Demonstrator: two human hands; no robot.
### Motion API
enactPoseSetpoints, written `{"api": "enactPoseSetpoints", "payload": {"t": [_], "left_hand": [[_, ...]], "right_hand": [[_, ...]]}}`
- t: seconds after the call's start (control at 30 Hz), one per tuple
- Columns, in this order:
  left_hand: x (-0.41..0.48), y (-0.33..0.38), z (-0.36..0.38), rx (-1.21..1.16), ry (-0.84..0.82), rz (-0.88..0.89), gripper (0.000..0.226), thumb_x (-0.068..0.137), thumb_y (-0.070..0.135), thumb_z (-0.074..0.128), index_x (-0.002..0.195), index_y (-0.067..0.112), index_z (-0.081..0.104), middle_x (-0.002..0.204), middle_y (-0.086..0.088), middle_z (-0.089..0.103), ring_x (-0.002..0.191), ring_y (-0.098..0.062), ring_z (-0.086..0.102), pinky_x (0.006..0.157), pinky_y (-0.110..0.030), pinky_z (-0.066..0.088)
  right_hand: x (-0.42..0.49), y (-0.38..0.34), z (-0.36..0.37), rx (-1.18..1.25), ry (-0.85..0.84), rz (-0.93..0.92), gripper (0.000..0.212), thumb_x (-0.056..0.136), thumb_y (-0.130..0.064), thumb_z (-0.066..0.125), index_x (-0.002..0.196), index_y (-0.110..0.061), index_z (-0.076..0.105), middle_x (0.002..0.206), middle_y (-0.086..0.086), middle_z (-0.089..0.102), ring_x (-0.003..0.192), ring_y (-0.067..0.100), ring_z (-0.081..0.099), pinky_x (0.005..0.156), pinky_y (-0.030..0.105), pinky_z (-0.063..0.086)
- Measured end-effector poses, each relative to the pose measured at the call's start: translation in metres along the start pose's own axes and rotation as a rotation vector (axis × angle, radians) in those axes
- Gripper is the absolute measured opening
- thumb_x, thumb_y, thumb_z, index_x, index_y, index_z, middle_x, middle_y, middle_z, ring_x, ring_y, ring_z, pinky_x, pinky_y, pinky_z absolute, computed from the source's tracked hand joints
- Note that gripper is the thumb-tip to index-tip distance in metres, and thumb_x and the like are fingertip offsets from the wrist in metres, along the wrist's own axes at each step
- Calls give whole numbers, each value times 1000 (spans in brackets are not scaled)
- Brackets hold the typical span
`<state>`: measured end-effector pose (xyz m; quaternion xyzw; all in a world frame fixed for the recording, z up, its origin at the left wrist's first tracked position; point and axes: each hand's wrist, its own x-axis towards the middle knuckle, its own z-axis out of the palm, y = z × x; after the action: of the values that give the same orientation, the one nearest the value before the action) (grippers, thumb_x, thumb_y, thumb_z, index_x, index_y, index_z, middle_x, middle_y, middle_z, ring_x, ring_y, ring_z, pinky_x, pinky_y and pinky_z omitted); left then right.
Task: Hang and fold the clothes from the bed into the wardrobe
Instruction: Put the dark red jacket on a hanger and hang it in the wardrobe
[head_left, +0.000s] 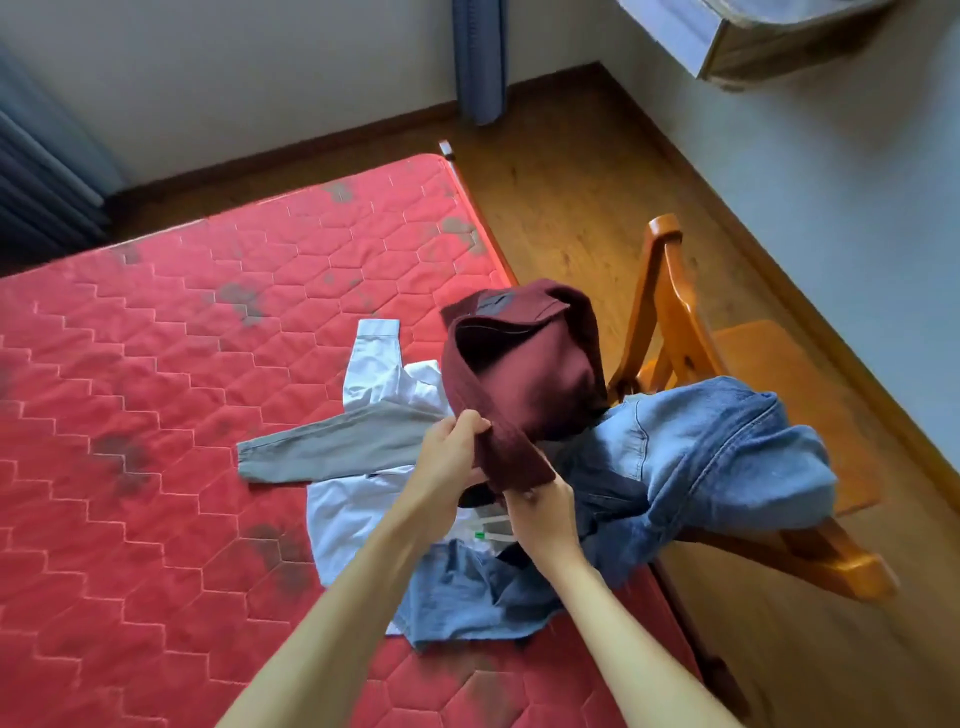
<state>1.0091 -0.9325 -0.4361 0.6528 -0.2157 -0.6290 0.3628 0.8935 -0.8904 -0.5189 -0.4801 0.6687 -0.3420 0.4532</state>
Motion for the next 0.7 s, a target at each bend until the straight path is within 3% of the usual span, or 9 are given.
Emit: {"api": "enactPoseSetpoints", "payload": {"t": [0.07, 0.17, 0.27, 0.3, 0.43, 0.5, 0.57, 0.63, 0.7], "left_hand": [[-26, 28, -13, -65, 0, 47, 20, 93, 8, 48, 74, 10, 55, 67, -7, 56, 61, -19, 58, 50, -25, 52], [-71, 70, -38, -155, -26, 159, 15, 92, 11, 49, 87, 4, 61, 74, -11, 63, 60, -17, 63, 53, -25, 54], [-123, 110, -64, -203, -83, 257, 16, 95, 14, 51, 91, 4, 63, 74, -8, 68, 62, -16, 67, 57, -25, 57], [-142, 124, -73, -203, -111, 290, 16, 97, 16, 51, 93, 5, 63, 76, -8, 70, 64, -15, 69, 58, -25, 58], [-211, 162, -121, -60, -190, 482, 19, 102, 18, 47, 105, 9, 64, 82, -8, 75, 75, -18, 74, 71, -33, 62], [-241, 167, -150, 127, -182, 591, 24, 102, 12, 47, 116, 10, 67, 99, -16, 75, 91, -20, 73, 85, -38, 58], [-261, 162, -178, 289, -158, 636, 22, 99, 11, 55, 118, 11, 67, 110, -18, 73, 95, -18, 70, 87, -34, 54], [-273, 147, -201, 444, -184, 625, 38, 89, 27, 73, 124, 16, 64, 116, -15, 71, 99, -13, 69, 88, -26, 53], [-283, 125, -217, 674, -235, 585, 66, 73, 50, 81, 131, 27, 59, 121, 1, 67, 107, -6, 65, 92, -19, 51]], "right_hand": [[-4, -38, -4, 48, -3, -113, 28, 85, 0, 58, 106, -13, 71, 78, -18, 69, 68, -6, 59, 68, 17, 46], [-18, -101, -7, 62, -18, -290, 19, 86, 4, 59, 88, -13, 69, 71, -18, 67, 66, -6, 58, 65, 15, 45], [-41, -162, -6, 81, -26, -398, 42, 82, 7, 62, 63, -30, 55, 56, -25, 58, 54, -11, 48, 57, 10, 39], [-50, -180, -5, 90, -25, -413, 42, 81, 5, 63, 57, -28, 51, 51, -24, 53, 52, -10, 41, 54, 13, 37], [-85, -258, -8, 164, 12, -460, 12, 80, -14, 60, 69, -13, 64, 60, -8, 61, 60, 2, 46, 56, 34, 47], [-101, -298, -13, 178, 50, -425, 11, 84, -16, 61, 80, -8, 68, 70, 2, 68, 62, 6, 57, 62, 34, 49], [-116, -332, -15, 236, 57, -380, 11, 88, -17, 62, 85, -10, 70, 78, 2, 71, 71, 13, 67, 67, 33, 54], [-133, -360, -14, 331, 68, -341, 10, 89, -16, 62, 83, -14, 69, 81, 3, 71, 79, 19, 68, 71, 33, 55], [-150, -387, -11, 428, 58, -317, 13, 89, -12, 61, 80, -16, 69, 81, 3, 71, 83, 20, 67, 74, 31, 55]]}}
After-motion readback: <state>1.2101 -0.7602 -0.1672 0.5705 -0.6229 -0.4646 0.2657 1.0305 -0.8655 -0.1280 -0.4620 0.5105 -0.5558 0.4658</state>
